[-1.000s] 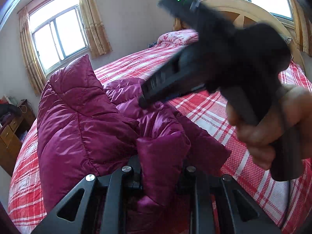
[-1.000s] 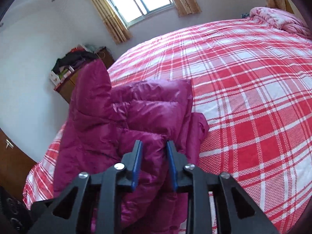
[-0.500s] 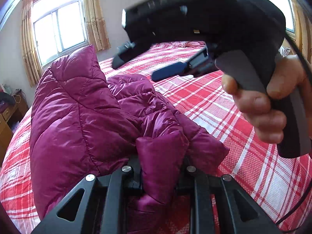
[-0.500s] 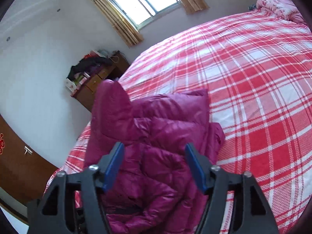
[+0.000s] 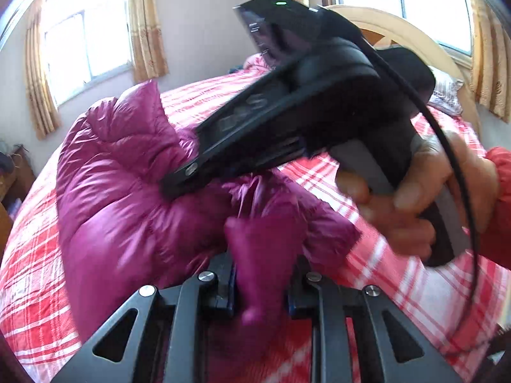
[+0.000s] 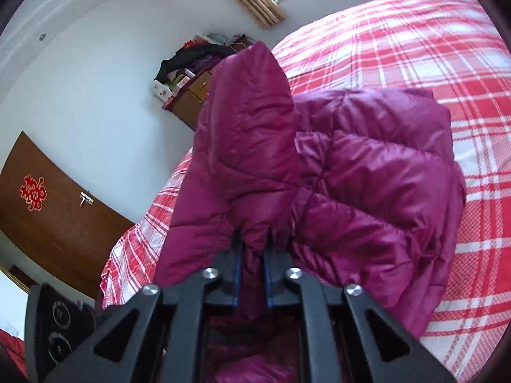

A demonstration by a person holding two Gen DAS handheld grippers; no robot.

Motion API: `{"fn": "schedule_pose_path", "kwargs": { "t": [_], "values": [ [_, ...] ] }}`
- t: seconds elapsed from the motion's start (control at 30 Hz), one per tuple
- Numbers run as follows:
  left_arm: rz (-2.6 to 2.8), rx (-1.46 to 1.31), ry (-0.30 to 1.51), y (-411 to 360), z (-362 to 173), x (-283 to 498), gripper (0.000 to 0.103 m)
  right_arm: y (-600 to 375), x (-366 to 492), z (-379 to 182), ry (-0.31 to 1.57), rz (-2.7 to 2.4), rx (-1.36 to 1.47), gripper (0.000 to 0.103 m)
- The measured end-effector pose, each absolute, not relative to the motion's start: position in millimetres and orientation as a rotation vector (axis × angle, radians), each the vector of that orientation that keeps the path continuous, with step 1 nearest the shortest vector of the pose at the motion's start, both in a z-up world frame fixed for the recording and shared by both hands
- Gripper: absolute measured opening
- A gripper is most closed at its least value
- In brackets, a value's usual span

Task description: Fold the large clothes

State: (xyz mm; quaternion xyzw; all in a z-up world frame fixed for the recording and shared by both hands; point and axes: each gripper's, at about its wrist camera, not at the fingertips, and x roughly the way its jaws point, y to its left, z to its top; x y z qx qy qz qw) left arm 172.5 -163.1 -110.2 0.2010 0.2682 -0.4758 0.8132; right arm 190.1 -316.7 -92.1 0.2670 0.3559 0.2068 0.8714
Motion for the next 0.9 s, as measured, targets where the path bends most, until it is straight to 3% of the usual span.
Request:
{"fn": "schedule_pose_path", "kwargs": {
  "t": [0.07, 0.13, 0.2, 0.43, 0.6, 0.9],
  "values": [
    [-1.039, 0.420, 0.552, -143, -98, 170, 0.035, -325, 180, -82, 0.688, 0.417, 0.576, 0.010],
    [-1.042, 0.394, 0.500, -121, -83, 167, 0.053, -333, 169, -81, 0.650, 0.397, 0.594, 0.010],
    [-0.998, 0.335, 0.450, -99, -66, 171, 0.058, -340, 163, -81, 0.639, 0.367, 0.600, 0.010],
    [-0.745, 0.101, 0.534, -75, -44, 245, 0.060, -354, 152, -114, 0.669, 0.274, 0.675, 0.010],
    [-0.552, 0.164, 0.639, -105, -66, 277, 0.060, -358, 143, -122, 0.678, 0.227, 0.662, 0.010],
    [-0.456, 0.296, 0.631, -141, -97, 281, 0.060, -368, 151, -143, 0.733, 0.201, 0.702, 0.008]
  ]
}}
